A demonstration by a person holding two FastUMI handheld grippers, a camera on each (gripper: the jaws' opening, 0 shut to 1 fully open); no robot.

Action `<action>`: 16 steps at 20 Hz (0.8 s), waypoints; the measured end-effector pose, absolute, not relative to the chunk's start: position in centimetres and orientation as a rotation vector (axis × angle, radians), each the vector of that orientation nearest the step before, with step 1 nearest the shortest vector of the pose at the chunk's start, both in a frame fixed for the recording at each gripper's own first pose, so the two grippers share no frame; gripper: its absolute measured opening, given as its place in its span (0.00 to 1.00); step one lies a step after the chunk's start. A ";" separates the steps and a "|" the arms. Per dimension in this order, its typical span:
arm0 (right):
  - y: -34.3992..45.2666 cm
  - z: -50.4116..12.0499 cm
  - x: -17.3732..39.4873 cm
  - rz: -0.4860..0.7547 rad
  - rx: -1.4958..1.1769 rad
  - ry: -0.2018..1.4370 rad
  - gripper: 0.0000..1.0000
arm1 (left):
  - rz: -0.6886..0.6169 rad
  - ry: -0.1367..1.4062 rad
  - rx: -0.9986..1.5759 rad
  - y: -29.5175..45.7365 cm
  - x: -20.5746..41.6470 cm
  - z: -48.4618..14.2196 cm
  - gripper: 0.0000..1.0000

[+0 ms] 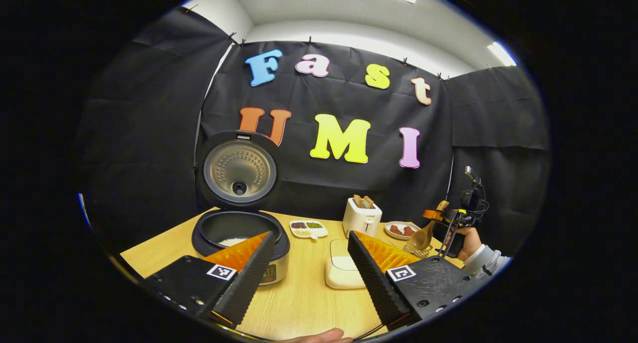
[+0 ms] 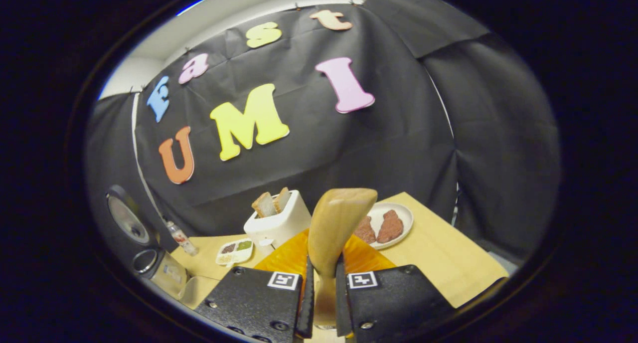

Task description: Close the left gripper, press the button to open the rice cooker; take a wooden spoon from the chopstick holder with the right hand, scoop a spoonful of rice and pour it into the rice cooker, then put the wooden spoon back into the chopstick holder.

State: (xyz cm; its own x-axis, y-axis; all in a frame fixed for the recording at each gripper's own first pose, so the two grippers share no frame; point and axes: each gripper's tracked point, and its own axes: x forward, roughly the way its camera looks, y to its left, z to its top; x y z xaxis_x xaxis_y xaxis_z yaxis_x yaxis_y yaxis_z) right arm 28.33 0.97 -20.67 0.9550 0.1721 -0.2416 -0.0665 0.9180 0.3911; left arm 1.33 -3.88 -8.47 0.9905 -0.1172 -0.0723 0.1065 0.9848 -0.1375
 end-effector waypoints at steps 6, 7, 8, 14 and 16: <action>-1.4 -21.0 28.5 0.098 0.469 0.259 0.42 | -0.032 0.092 -0.144 -0.5 3.7 -9.1 0.94; -2.0 -20.5 28.2 0.079 0.435 0.244 0.54 | -0.027 0.089 -0.143 -0.2 3.8 -8.9 0.94; -2.5 -19.8 28.2 0.067 0.400 0.228 0.67 | -0.023 0.082 -0.142 0.2 4.1 -8.6 0.94; -2.7 -12.7 25.3 0.044 0.245 0.119 0.95 | 0.028 0.065 -0.130 3.0 5.4 -7.6 0.94; -2.2 -11.0 23.9 0.049 0.207 0.106 0.95 | 0.025 0.059 -0.145 3.5 5.7 -7.0 0.94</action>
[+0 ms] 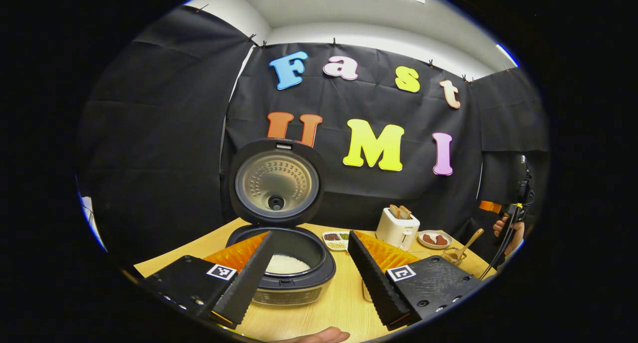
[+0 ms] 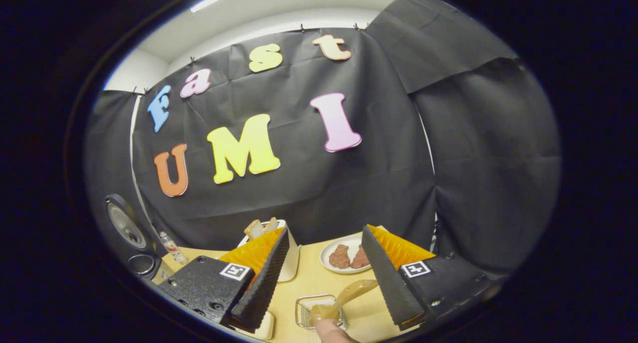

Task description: Close the left gripper, press the button to open the rice cooker; take a wooden spoon from the chopstick holder with the right hand, scoop a spoonful of rice and pour it into the rice cooker, then put the wooden spoon back into the chopstick holder.

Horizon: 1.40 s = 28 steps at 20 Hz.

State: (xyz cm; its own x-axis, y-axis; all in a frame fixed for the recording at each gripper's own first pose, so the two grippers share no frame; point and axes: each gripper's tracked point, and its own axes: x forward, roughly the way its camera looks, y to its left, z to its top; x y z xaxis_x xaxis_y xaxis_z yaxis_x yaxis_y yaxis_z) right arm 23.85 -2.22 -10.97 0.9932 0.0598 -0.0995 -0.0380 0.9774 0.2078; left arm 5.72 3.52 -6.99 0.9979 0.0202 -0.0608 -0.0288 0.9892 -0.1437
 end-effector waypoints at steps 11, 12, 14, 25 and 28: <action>0.9 -3.9 13.3 0.089 0.082 0.036 0.95 | 0.074 0.004 -0.106 8.4 9.7 0.7 0.94; 1.3 -3.7 12.3 0.095 0.082 0.030 0.95 | 0.079 -0.007 -0.097 9.0 10.1 1.7 0.94; 2.3 -3.5 10.8 0.118 0.070 0.020 0.95 | 0.089 -0.006 -0.090 10.1 11.3 3.1 0.94; 5.3 -6.4 7.8 0.207 0.079 0.025 0.95 | 0.120 -0.072 -0.096 14.2 19.0 10.8 0.94; 5.4 -6.9 7.8 0.204 0.069 0.019 0.95 | 0.122 -0.100 -0.088 14.3 21.7 11.5 0.94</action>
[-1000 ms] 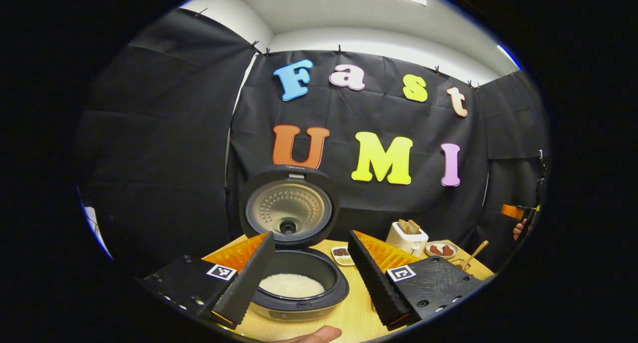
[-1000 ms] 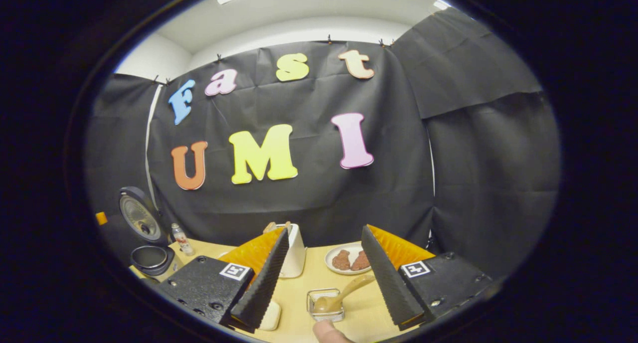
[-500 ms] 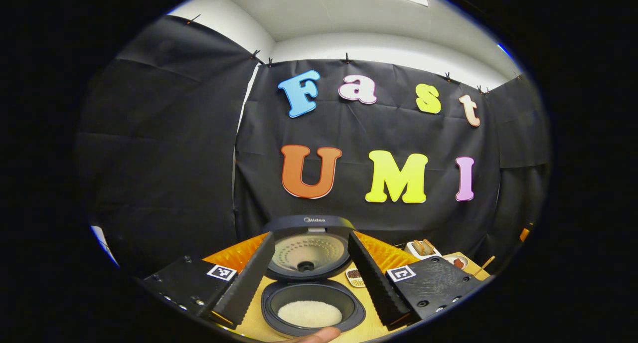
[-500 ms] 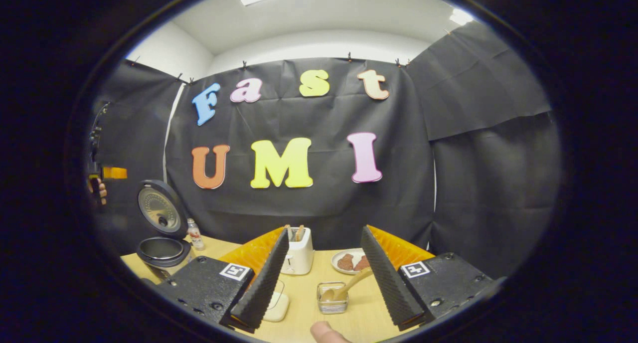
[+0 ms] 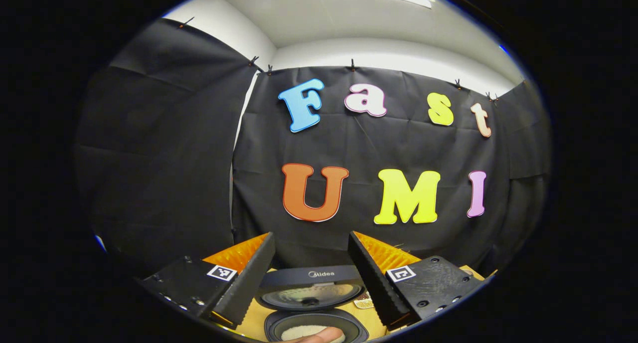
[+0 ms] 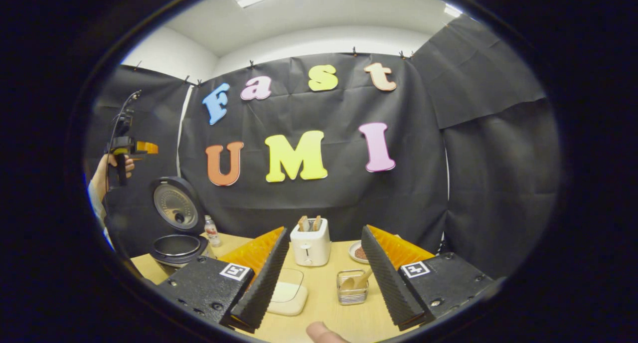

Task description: Close the left gripper, press the button to open the rice cooker; take a wooden spoon from the chopstick holder with the right hand, scoop a spoonful of rice and pour it into the rice cooker, then put the wooden spoon back into the chopstick holder.

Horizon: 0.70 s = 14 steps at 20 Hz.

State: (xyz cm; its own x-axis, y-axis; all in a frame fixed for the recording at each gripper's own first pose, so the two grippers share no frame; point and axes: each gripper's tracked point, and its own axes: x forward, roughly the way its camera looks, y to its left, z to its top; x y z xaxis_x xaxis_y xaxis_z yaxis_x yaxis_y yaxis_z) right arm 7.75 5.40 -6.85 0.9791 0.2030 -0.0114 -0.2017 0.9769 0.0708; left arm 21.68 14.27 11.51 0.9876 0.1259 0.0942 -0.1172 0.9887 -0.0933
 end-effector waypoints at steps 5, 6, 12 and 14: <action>6.1 -6.9 7.2 0.243 0.068 -0.008 0.95 | 0.127 -0.078 -0.087 13.9 26.9 9.1 0.94; 6.0 -7.0 7.1 0.240 0.066 -0.011 0.95 | 0.125 -0.066 -0.075 13.9 28.0 8.5 0.94; 5.3 -8.2 6.6 0.232 0.068 -0.010 0.95 | 0.141 0.033 -0.082 14.7 31.5 4.5 0.94; 4.9 -8.3 6.5 0.224 0.082 -0.007 0.95 | 0.141 0.078 -0.094 15.0 31.5 3.1 0.94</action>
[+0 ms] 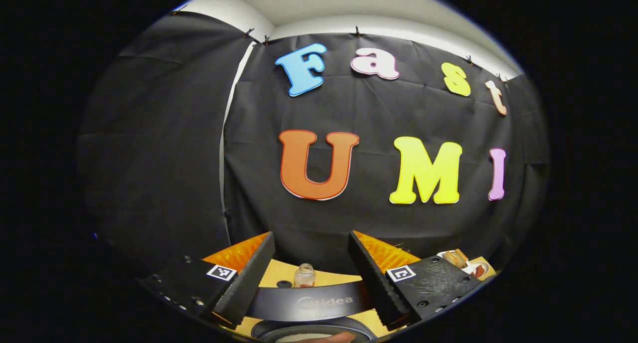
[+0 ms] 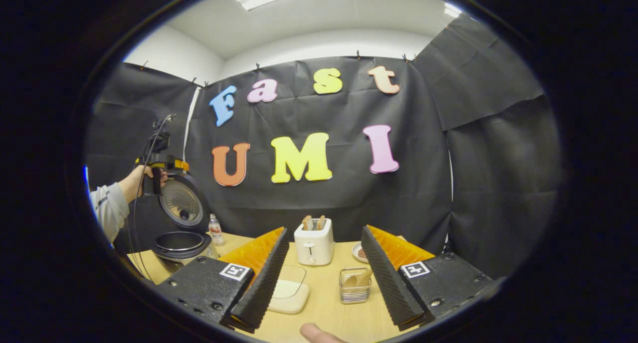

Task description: Close the left gripper, press the button to open the rice cooker; take a wooden spoon from the chopstick holder with the right hand, scoop a spoonful of rice and pour it into the rice cooker, then put the wooden spoon back into the chopstick holder.

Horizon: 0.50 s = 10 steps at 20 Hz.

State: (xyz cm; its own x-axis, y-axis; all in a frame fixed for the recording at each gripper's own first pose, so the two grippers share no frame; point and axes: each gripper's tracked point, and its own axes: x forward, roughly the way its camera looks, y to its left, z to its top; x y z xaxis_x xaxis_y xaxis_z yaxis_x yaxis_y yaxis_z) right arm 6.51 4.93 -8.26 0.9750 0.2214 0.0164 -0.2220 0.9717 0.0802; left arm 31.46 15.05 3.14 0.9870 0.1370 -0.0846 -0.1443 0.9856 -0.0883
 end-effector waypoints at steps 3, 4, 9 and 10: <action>4.6 -8.3 6.0 0.213 0.083 -0.002 0.95 | 0.157 0.086 -0.079 15.2 30.5 2.8 0.95; 4.6 -8.2 5.8 0.212 0.082 -0.001 0.95 | 0.155 0.101 -0.084 15.2 30.1 2.6 0.95; 5.2 -7.4 4.1 0.210 0.060 -0.009 0.95 | 0.158 0.161 -0.086 14.1 27.4 1.3 0.96; 5.3 -7.4 3.6 0.204 0.061 -0.012 0.95 | 0.156 0.175 -0.088 13.8 26.8 1.0 0.96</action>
